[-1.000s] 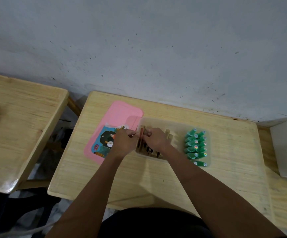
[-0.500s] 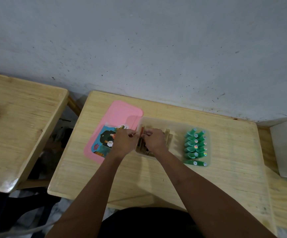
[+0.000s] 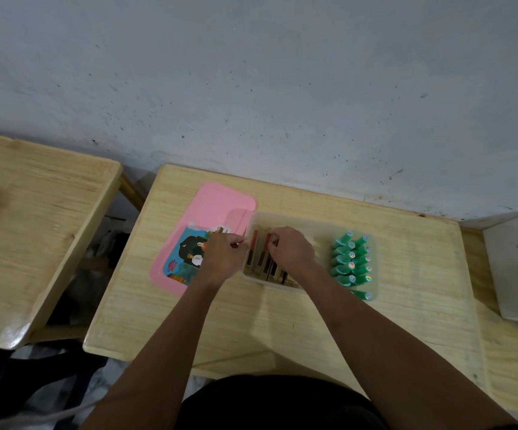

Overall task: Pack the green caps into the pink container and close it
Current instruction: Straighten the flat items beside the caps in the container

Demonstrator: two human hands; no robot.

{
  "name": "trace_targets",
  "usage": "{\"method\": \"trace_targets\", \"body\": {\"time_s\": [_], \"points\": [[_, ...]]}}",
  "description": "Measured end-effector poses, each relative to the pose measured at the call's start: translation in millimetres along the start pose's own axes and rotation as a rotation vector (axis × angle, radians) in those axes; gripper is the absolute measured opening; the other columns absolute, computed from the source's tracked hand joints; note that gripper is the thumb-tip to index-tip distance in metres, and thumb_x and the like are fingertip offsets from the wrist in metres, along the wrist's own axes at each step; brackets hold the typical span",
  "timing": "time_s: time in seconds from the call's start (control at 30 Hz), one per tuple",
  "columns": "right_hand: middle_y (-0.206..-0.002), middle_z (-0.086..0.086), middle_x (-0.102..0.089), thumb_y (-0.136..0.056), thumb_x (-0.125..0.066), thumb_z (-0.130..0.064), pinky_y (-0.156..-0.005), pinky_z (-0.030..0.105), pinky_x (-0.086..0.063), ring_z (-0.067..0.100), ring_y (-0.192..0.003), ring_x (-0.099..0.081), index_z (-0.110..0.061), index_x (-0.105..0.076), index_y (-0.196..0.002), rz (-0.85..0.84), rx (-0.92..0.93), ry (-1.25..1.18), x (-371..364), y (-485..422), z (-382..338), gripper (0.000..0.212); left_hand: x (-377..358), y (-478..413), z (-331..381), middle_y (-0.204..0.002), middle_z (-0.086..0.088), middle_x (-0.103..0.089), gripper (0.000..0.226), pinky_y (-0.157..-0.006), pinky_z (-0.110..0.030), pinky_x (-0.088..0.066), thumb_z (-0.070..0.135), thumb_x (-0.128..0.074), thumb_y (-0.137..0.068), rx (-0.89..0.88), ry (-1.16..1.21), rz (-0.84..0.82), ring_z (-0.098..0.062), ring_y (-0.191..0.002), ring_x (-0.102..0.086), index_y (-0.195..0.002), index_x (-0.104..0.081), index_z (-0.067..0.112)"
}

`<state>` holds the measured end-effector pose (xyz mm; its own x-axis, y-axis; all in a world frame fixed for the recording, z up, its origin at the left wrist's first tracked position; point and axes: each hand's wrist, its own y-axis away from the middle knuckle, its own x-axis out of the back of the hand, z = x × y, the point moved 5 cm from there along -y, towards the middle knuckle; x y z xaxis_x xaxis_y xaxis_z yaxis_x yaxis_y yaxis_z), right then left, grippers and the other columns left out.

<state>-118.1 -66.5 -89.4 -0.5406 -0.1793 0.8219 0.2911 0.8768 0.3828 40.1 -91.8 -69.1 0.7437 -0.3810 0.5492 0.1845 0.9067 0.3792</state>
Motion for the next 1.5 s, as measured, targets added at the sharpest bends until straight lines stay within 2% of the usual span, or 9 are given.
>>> {"method": "trace_targets", "body": {"time_s": [0.17,0.3,0.5,0.7,0.83,0.97,1.1,1.3,1.5], "points": [[-0.101,-0.002,-0.067,-0.09,-0.055,-0.019,-0.071,0.034,-0.052,0.022,-0.097,-0.063,-0.025,-0.068,-0.101,0.009,-0.004,0.03,-7,-4,-7,0.018,0,0,0,-0.097,-0.012,-0.073,0.03,-0.081,-0.03,-0.055,0.021,-0.06,-0.09,-0.01,-0.024,0.001,-0.016,-0.074,-0.062,-0.116,-0.066,0.006],[-0.119,0.005,-0.054,-0.088,-0.055,-0.022,-0.086,0.041,-0.047,0.027,-0.115,-0.047,-0.019,-0.057,-0.121,-0.002,0.061,0.242,-9,-6,-10,0.033,1,1,1,-0.1,-0.012,-0.072,0.031,-0.087,-0.035,-0.055,0.021,-0.059,-0.091,-0.014,-0.019,-0.002,-0.02,-0.083,-0.066,-0.116,-0.065,0.006],[-0.118,0.004,-0.06,-0.089,-0.059,-0.031,-0.084,0.042,-0.045,0.029,-0.115,-0.046,-0.022,-0.055,-0.123,-0.134,0.182,0.29,-8,-11,-5,0.035,1,2,2,-0.1,-0.012,-0.072,0.031,-0.087,-0.037,-0.055,0.021,-0.059,-0.091,-0.017,-0.001,-0.006,-0.022,-0.089,-0.067,-0.117,-0.065,0.005],[-0.116,-0.001,-0.064,-0.087,-0.064,-0.041,-0.089,0.042,-0.045,0.026,-0.113,-0.049,-0.028,-0.059,-0.123,-0.007,0.145,0.179,-11,-6,-5,0.038,1,2,2,-0.099,-0.013,-0.073,0.03,-0.086,-0.031,-0.054,0.021,-0.058,-0.091,-0.028,-0.006,0.0,-0.023,-0.091,-0.068,-0.116,-0.066,0.005],[-0.119,-0.001,-0.065,-0.089,-0.062,-0.041,-0.092,0.041,-0.041,0.026,-0.117,-0.048,-0.028,-0.057,-0.125,0.026,0.139,0.158,-11,0,-9,0.038,0,1,1,-0.096,-0.012,-0.073,0.031,-0.083,-0.03,-0.054,0.022,-0.058,-0.091,-0.027,-0.017,0.008,-0.019,-0.081,-0.066,-0.115,-0.066,0.005],[-0.134,0.0,-0.057,-0.092,-0.058,-0.033,-0.101,0.043,-0.038,0.025,-0.126,-0.043,-0.025,-0.05,-0.137,0.046,0.139,0.158,4,3,-4,0.046,-1,0,-1,-0.099,-0.012,-0.073,0.032,-0.083,-0.029,-0.052,0.024,-0.058,-0.091,-0.025,-0.035,0.003,-0.02,-0.084,-0.065,-0.116,-0.066,0.006],[-0.13,0.001,-0.058,-0.089,-0.059,-0.032,-0.099,0.045,-0.035,0.025,-0.123,-0.042,-0.028,-0.052,-0.134,-0.057,0.168,0.303,7,7,3,0.046,0,0,-1,-0.103,-0.01,-0.072,0.032,-0.087,-0.03,-0.053,0.024,-0.059,-0.09,-0.017,-0.033,0.011,-0.02,-0.09,-0.067,-0.116,-0.066,0.007],[-0.141,0.006,-0.042,-0.088,-0.058,-0.042,-0.105,0.047,-0.033,0.028,-0.13,-0.034,-0.023,-0.038,-0.144,-0.147,0.219,0.381,0,1,10,0.061,0,2,1,-0.106,-0.01,-0.071,0.031,-0.089,-0.032,-0.053,0.023,-0.059,-0.091,-0.012,-0.028,0.013,-0.021,-0.093,-0.066,-0.117,-0.065,0.007],[-0.14,0.008,-0.037,-0.086,-0.053,-0.055,-0.106,0.054,-0.029,0.032,-0.131,-0.031,-0.024,-0.043,-0.141,-0.195,0.126,0.298,-5,-3,15,0.063,0,1,1,-0.109,-0.01,-0.071,0.032,-0.09,-0.031,-0.052,0.023,-0.06,-0.09,-0.013,-0.026,0.013,-0.018,-0.095,-0.066,-0.117,-0.065,0.006]]}}
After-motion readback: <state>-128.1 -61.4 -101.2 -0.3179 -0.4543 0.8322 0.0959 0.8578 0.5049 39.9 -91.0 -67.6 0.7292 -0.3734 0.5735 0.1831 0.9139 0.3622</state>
